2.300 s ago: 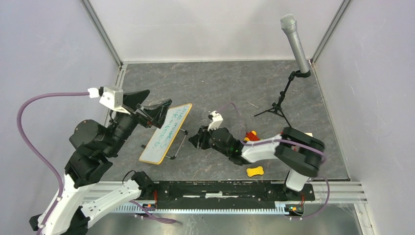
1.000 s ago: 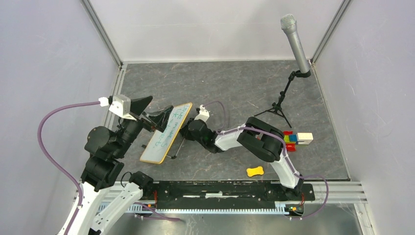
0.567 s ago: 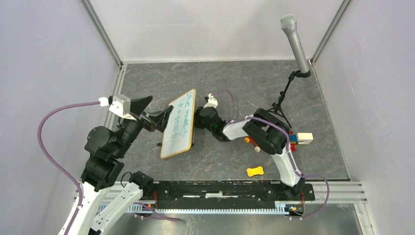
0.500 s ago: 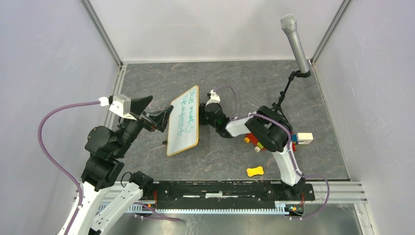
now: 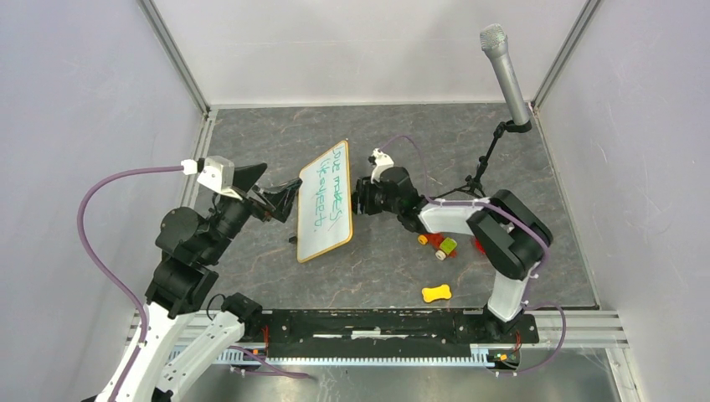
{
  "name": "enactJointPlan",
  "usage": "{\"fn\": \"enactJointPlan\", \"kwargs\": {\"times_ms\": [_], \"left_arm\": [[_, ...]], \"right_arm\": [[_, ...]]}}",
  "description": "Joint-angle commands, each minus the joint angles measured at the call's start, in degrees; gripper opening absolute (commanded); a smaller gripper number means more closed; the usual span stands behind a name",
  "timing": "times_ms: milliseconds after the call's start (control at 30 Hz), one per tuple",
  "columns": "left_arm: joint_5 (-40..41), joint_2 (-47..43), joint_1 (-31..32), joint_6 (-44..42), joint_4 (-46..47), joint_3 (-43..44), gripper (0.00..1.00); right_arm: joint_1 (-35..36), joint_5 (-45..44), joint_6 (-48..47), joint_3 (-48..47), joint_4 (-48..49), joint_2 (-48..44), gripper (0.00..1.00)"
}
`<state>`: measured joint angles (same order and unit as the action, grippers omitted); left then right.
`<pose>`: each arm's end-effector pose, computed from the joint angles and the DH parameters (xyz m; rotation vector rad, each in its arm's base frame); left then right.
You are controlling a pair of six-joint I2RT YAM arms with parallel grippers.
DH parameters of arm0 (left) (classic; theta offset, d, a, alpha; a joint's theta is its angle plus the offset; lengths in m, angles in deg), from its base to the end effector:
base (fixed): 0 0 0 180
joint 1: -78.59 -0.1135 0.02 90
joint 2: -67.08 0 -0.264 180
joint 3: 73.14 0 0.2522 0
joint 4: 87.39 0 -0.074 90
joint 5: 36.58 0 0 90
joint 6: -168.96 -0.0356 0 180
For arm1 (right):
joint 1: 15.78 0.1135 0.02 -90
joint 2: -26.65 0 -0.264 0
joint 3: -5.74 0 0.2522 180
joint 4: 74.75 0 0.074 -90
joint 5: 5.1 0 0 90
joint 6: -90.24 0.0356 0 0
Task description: Erase the whiteboard
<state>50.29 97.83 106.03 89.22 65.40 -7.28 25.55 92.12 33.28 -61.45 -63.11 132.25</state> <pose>0.0949 -0.0515 0.4086 0.2630 1.4348 -0.5787 0.2871 0.2584 0.1618 -0.2404 2.1540 0.9146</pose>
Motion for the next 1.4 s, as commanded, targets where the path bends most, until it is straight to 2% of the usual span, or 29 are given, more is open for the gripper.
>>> {"fn": "enactJointPlan", "kwargs": {"times_ms": [0,200,333,400,500,700,833,1033,1167,1367], "left_arm": [[1.47,-0.10,-0.24,1.25,1.77,0.02,1.00],[1.90,-0.13,-0.25,1.44,1.79,-0.02,1.00],[2.78,-0.28,-0.21,1.34,1.77,-0.17,1.00],[2.92,-0.17,-0.24,1.25,1.60,-0.16,1.00],[2.91,-0.13,-0.25,1.25,1.50,-0.15,1.00],[2.91,0.56,-0.28,1.31,1.52,-0.28,1.00],[2.94,1.13,-0.23,1.42,1.41,-0.23,1.00],[4.45,1.06,-0.23,1.25,1.41,-0.24,1.00],[4.50,0.91,-0.25,1.25,1.41,-0.24,1.00],[4.32,0.64,-0.28,1.34,1.41,-0.24,1.00]], "right_arm": [[-0.12,1.83,-1.94,4.78,-6.19,-4.79,0.55],[3.73,-3.83,2.30,8.76,-9.20,-6.53,0.67],[6.11,-6.83,2.78,9.70,-8.20,-6.67,0.69],[6.02,-4.32,3.79,12.11,-2.55,-6.87,0.65],[6.20,-1.32,4.82,12.98,2.40,-7.01,0.49],[7.13,-0.51,6.02,11.75,4.09,-8.08,0.34],[7.20,1.69,7.43,8.53,3.80,-5.50,0.21],[7.65,2.15,11.17,5.13,4.28,-0.97,0.17],[7.79,1.81,12.69,2.24,0.08,2.17,0.12],[8.38,-1.74,11.89,0.33,-7.13,2.71,0.11]]}}
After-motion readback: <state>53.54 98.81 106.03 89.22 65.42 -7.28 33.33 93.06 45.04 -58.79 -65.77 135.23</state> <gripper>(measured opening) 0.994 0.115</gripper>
